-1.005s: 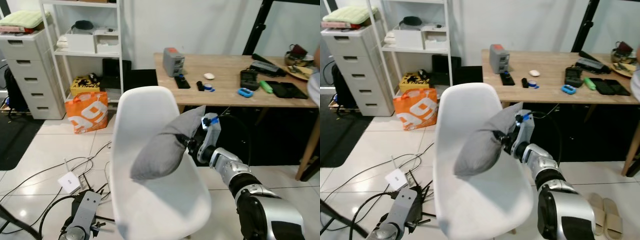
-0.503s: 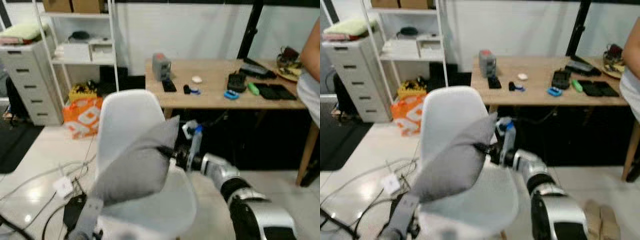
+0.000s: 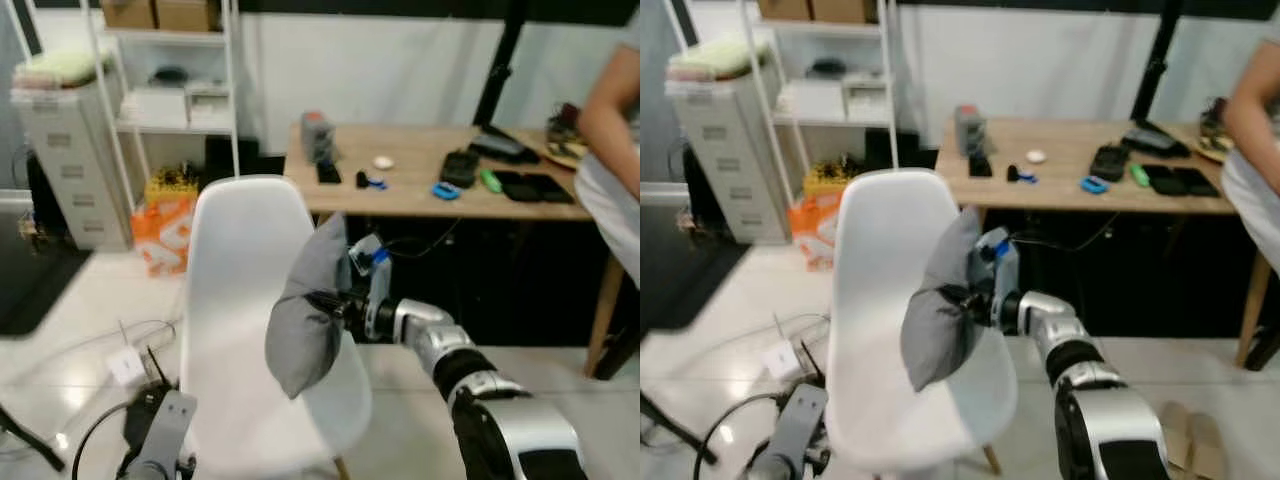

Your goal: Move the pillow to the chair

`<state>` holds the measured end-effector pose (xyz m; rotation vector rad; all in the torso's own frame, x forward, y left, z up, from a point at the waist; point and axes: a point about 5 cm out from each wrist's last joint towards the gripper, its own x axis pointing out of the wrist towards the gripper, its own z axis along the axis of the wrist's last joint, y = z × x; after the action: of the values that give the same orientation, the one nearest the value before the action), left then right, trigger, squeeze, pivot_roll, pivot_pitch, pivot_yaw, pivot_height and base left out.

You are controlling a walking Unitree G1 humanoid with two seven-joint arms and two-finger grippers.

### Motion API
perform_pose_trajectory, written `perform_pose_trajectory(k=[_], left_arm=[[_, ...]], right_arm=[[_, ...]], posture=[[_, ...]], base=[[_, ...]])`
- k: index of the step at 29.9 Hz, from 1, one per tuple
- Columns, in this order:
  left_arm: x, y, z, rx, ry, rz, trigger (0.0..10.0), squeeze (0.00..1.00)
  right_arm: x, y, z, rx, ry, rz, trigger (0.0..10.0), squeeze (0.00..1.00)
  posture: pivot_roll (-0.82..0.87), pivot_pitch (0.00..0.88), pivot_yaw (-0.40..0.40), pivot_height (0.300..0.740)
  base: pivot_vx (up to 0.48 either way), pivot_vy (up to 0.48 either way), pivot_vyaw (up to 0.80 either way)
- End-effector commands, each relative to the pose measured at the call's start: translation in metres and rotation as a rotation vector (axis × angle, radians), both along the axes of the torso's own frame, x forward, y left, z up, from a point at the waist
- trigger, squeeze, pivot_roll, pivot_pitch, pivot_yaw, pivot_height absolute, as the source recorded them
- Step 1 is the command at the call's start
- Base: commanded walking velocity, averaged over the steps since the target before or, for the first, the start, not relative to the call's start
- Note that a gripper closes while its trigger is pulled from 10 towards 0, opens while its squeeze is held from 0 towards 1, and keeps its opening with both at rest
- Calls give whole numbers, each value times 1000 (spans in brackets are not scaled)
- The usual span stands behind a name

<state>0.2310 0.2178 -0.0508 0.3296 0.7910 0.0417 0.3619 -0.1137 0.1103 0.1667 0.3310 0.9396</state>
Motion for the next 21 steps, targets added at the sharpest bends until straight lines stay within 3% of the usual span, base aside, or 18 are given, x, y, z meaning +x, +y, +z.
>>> perform_pose_trajectory(k=[1, 7, 14, 21], left_arm=[[-2, 0, -2, -3, 14, 5, 10000, 0], [-1, -3, -2, -14, 20, -16, 10000, 0], [-2, -4, -3, -9, 29, -43, 10000, 0], [-4, -5, -4, 1, 24, -29, 10000, 0]], right_arm=[[6, 6, 15, 36, -53, 2, 10000, 0], [8, 6, 17, 60, -55, -18, 10000, 0], [10, 9, 24, 84, -76, -15, 10000, 0], [10, 13, 26, 79, -93, 13, 10000, 0]], posture=[[-135, 18, -48, 740], [-134, 21, -44, 740], [-131, 24, -43, 740], [-131, 24, -42, 740]], base=[[0, 0, 0], [0, 0, 0], [0, -478, 0], [0, 0, 0]])
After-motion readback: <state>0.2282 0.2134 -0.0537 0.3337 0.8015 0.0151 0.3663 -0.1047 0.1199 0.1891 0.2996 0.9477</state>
